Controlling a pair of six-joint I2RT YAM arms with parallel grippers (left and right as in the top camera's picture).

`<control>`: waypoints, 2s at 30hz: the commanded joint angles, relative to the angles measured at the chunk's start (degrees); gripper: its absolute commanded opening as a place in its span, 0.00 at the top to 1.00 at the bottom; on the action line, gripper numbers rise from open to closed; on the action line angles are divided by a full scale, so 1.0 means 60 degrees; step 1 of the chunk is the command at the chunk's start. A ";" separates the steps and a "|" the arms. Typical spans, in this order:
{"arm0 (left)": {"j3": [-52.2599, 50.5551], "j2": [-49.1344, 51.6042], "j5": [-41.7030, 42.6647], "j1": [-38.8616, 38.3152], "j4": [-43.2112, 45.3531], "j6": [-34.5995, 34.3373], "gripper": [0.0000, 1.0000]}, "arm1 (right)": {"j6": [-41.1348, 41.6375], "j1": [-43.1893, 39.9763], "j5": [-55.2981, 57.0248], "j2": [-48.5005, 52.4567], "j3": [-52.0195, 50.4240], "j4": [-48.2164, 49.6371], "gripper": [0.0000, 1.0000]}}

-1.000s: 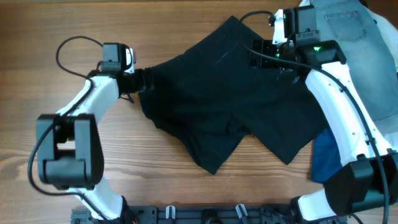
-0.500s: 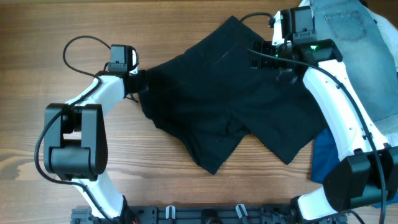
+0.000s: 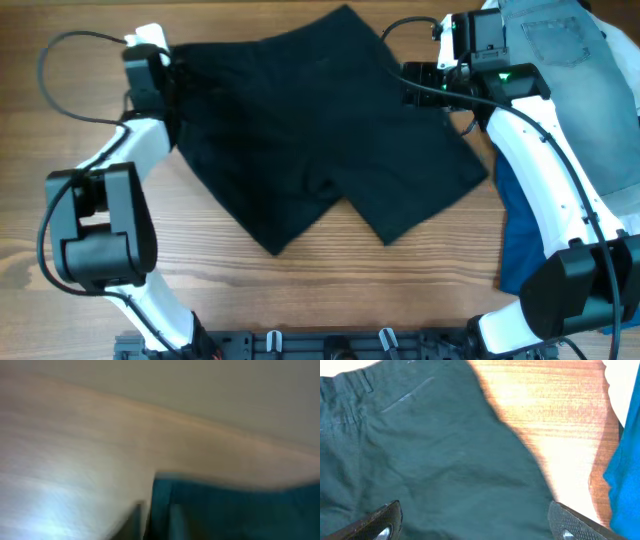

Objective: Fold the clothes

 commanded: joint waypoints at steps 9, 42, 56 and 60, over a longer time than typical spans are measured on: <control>0.0754 -0.1960 0.2809 -0.0018 -0.5406 -0.0561 0.00 | -0.0127 -0.0004 -0.0419 0.0127 -0.0044 0.0350 0.00; -0.3665 -0.3246 0.2004 -0.4007 -0.9959 -0.5191 0.34 | -0.0120 -0.0004 -0.0590 0.0127 -0.0044 -0.0124 0.00; -0.3344 -0.4193 0.1920 -0.1945 -1.2896 -0.4648 0.96 | -0.0120 -0.0004 -0.0590 0.0127 -0.0044 -0.0193 0.00; -0.3158 -0.5275 0.2535 -0.1096 -1.4025 -0.4375 0.96 | -0.0106 -0.0004 -0.0590 0.0149 -0.0044 -0.0160 0.00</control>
